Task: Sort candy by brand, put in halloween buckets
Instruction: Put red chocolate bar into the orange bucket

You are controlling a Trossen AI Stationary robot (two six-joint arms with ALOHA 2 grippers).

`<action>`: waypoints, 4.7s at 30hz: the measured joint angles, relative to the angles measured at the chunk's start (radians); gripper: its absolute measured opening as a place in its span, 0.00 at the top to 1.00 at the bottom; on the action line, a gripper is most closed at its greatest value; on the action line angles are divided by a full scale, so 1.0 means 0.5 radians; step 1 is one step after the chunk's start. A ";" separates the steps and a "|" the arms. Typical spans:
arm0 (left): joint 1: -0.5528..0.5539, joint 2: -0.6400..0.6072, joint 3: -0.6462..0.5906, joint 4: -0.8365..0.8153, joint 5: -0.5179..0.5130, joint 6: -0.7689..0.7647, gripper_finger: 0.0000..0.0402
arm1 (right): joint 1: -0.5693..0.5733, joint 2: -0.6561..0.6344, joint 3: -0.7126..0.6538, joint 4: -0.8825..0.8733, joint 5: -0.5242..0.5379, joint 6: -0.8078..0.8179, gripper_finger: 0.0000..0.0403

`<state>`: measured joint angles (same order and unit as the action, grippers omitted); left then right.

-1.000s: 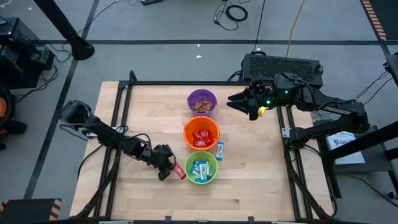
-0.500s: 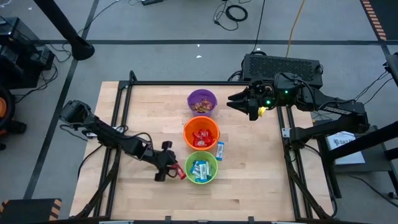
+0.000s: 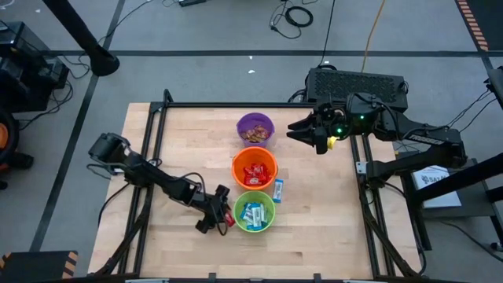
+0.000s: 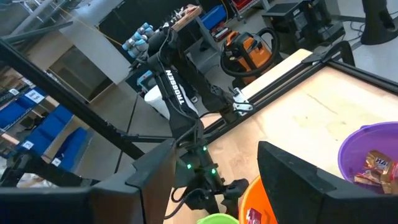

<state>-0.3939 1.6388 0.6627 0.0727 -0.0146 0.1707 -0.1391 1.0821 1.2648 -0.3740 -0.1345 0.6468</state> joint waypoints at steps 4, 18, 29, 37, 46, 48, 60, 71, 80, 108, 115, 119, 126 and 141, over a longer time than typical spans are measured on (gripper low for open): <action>0.003 0.078 0.030 0.021 -0.011 -0.013 0.36 | 0.022 0.000 0.000 -0.007 0.003 0.000 0.46; 0.085 0.091 0.028 -0.011 0.180 -0.262 0.49 | 0.021 0.000 0.000 -0.004 0.007 -0.010 0.46; 0.086 0.093 0.026 -0.009 0.184 -0.368 0.53 | 0.021 0.000 0.000 0.002 0.007 -0.023 0.46; 0.082 0.094 0.025 -0.007 0.182 -0.377 0.53 | 0.021 0.000 0.000 0.001 0.007 -0.023 0.46; 0.081 0.095 0.025 -0.004 0.179 -0.369 0.53 | 0.021 0.000 0.000 -0.001 0.007 -0.023 0.46; 0.080 0.095 0.025 -0.003 0.179 -0.367 0.53 | 0.021 0.000 0.000 -0.001 0.007 -0.023 0.46; 0.081 0.095 0.023 0.002 0.177 -0.381 0.61 | 0.021 0.000 0.000 -0.002 0.007 -0.023 0.46; 0.080 -0.003 0.015 -0.065 0.249 -0.823 0.61 | 0.021 0.000 0.000 -0.002 0.007 -0.024 0.46; 0.080 -0.414 0.015 -0.086 0.617 -1.473 0.61 | 0.021 0.001 0.000 0.007 0.007 -0.055 0.46; 0.114 -1.822 0.022 0.774 -1.511 -0.954 0.61 | 0.021 0.001 0.000 0.076 0.014 -0.166 0.46; 0.192 -1.814 0.024 1.120 -1.118 -1.106 0.61 | 0.021 0.001 -0.001 0.100 0.010 -0.134 0.46; 0.216 -1.811 0.024 1.195 -0.899 -1.186 0.61 | 0.021 0.001 -0.001 0.101 0.009 -0.129 0.46; 0.236 -1.806 0.024 1.197 -0.846 -1.275 0.61 | 0.021 0.001 -0.001 0.113 0.006 -0.090 0.46; 0.253 -1.807 0.023 1.008 -1.338 -2.207 0.61 | 0.021 0.001 -0.001 0.109 0.005 0.008 0.46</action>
<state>-0.2673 0.7351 0.6744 0.5767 -0.6836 -0.9330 -0.1287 1.0824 1.2644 -0.3195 -0.1318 0.6510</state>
